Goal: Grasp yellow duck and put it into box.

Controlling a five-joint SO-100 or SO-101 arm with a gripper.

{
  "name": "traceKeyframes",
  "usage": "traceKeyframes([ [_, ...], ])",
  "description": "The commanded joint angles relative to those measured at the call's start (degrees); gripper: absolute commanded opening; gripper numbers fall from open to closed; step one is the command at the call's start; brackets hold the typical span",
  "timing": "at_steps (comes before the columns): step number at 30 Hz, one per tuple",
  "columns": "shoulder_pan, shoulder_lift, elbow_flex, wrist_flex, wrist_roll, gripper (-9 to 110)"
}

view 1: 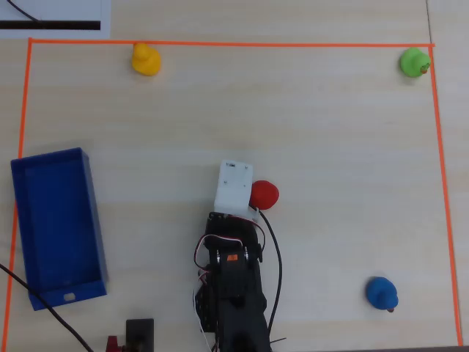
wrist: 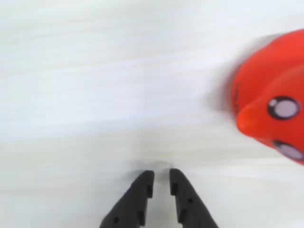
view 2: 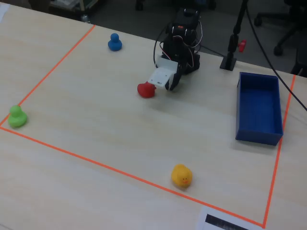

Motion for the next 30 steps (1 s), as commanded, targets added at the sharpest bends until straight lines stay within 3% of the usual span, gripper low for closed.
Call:
traceKeyframes([
  [1, -0.4, -16.0, -9.8, -8.4, -0.4, 0],
  [7, -0.4, -36.7, -39.0, -18.7, -0.4, 1],
  [11, -2.2, -46.1, -46.8, -35.6, -4.0, 17],
  [18, -4.9, -65.6, -42.0, -85.9, -14.8, 27],
  [22, -9.7, -77.5, -39.1, -106.4, -16.9, 32],
  [26, -12.6, -90.1, -42.0, -114.9, -16.9, 34],
  [30, -13.7, -100.1, -50.9, -114.7, -14.9, 33],
])
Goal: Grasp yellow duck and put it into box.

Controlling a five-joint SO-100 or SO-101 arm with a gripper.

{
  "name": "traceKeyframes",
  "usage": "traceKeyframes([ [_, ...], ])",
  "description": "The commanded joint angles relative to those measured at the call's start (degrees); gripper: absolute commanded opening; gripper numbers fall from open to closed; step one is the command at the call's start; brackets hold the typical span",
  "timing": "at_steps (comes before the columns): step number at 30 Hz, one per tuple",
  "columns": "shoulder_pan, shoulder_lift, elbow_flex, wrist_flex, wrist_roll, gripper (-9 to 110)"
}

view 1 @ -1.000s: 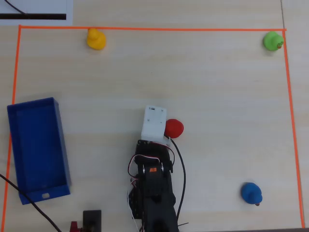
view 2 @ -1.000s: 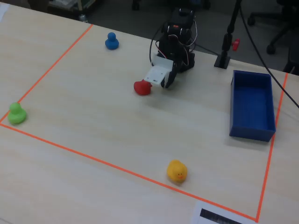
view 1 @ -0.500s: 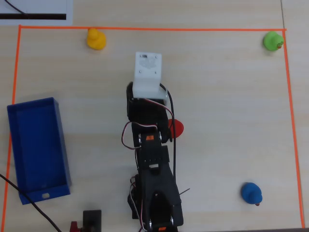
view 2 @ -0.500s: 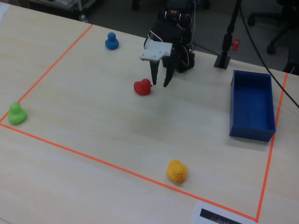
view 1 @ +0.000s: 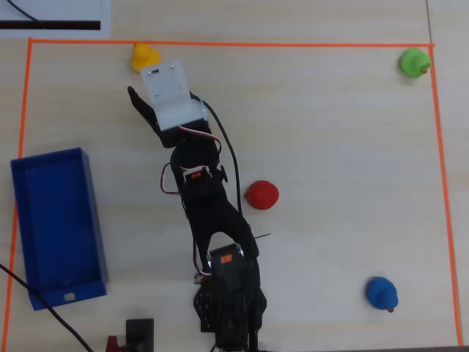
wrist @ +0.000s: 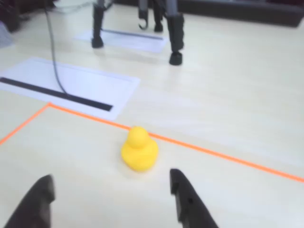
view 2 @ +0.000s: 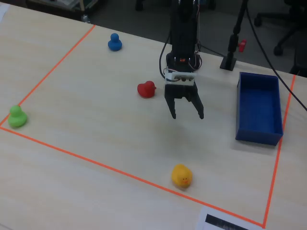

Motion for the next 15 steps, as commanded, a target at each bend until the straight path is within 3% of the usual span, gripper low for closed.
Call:
traceKeyframes([
  [1, -1.0, -9.0, -11.2, -2.0, 1.8, 33],
  [15, 0.2, -39.6, -46.4, 6.8, 1.6, 32],
])
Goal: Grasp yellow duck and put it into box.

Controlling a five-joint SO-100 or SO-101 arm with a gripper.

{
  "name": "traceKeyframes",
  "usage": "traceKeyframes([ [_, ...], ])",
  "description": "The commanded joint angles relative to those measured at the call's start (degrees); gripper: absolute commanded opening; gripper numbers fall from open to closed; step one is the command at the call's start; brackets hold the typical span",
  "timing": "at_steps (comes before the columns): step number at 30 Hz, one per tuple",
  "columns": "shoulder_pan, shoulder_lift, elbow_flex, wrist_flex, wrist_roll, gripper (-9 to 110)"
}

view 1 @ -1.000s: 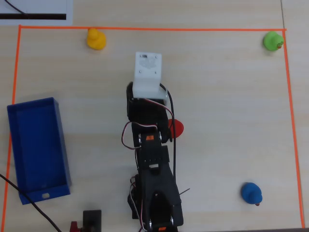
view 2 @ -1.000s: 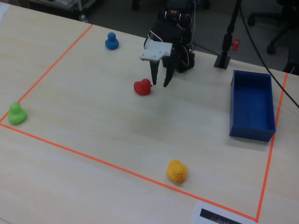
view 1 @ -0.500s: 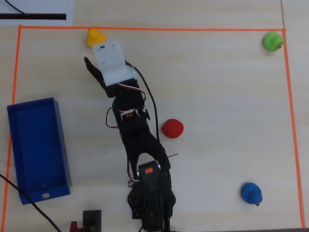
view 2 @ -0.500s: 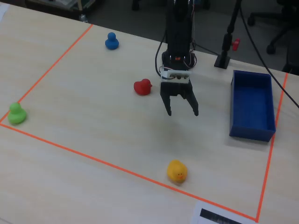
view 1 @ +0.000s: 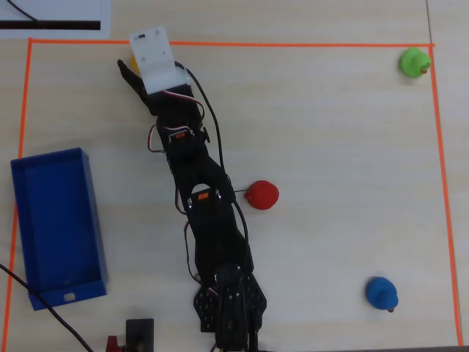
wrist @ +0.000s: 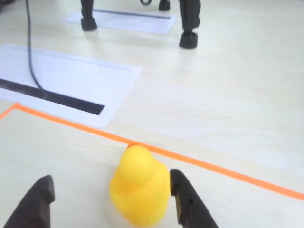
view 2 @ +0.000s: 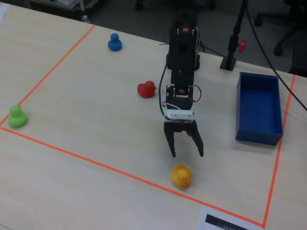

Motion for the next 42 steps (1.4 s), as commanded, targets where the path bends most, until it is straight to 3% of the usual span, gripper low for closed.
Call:
traceKeyframes([
  [1, 0.7, -4.2, -9.4, 0.8, -0.2, 32],
  [20, 0.4, -18.7, -27.1, 8.1, 0.7, 30],
  [23, 0.1, -20.0, -28.9, 9.6, 0.7, 23],
  [28, -0.4, -21.4, -31.0, 10.5, 1.8, 2],
  [34, 0.3, -11.5, -23.8, 10.4, 6.9, 0],
  [36, 0.9, 1.1, -18.4, 20.1, 12.7, 0],
  [39, 1.4, 20.9, -21.0, 53.2, 27.1, 0],
  [42, -1.9, 34.4, -23.6, 79.5, 34.4, 0],
])
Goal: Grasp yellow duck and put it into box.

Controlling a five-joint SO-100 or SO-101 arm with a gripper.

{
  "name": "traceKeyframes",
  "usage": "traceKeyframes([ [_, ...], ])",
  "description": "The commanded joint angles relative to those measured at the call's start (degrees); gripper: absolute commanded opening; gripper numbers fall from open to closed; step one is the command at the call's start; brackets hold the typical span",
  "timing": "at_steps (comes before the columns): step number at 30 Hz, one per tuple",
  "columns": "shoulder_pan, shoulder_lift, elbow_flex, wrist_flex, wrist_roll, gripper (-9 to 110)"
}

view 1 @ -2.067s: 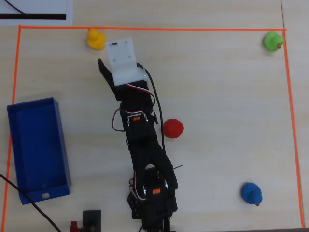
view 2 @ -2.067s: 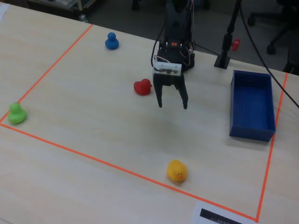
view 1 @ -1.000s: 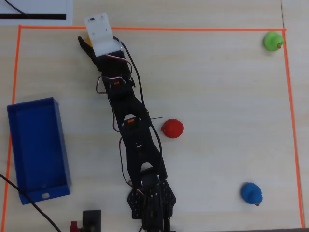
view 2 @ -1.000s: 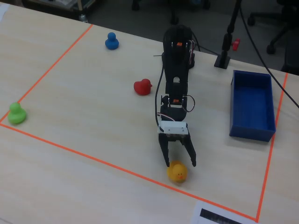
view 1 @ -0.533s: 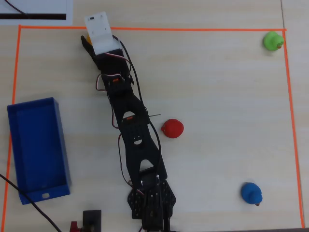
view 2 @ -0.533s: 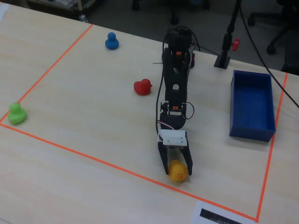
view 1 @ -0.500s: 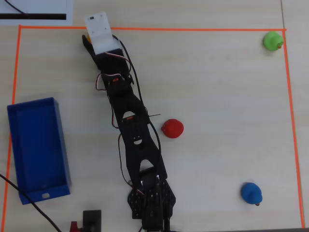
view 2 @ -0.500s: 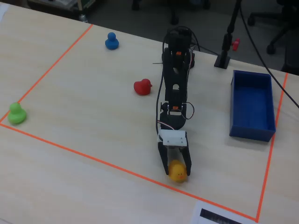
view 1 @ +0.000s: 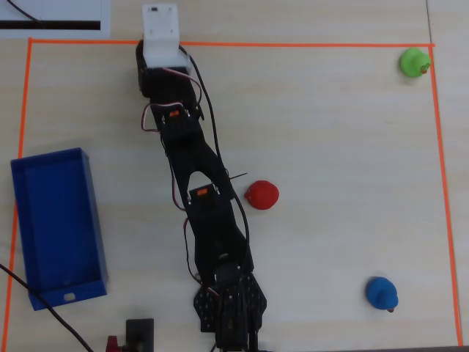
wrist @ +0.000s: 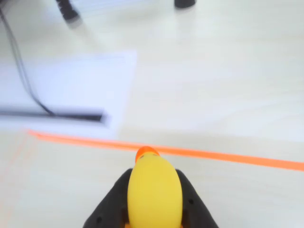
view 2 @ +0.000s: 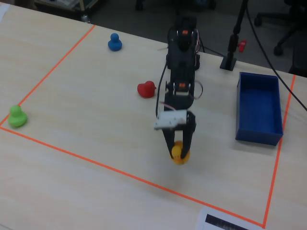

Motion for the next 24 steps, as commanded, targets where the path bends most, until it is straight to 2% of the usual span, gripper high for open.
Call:
traceKeyframes([
  [1, -4.7, 30.9, -6.1, 54.5, 12.8, 0],
  [4, -14.2, 38.1, -1.1, 73.2, 19.5, 0],
  [7, -25.4, 41.7, 6.9, 80.2, 28.0, 0],
  [10, -36.3, 40.1, 10.2, 81.0, 37.3, 0],
  [13, -43.7, 33.2, 5.4, 79.9, 42.6, 0],
  [19, -48.9, 21.8, -11.9, 79.9, 46.3, 0],
  [24, -51.9, 16.8, -15.3, 77.0, 48.2, 0],
])
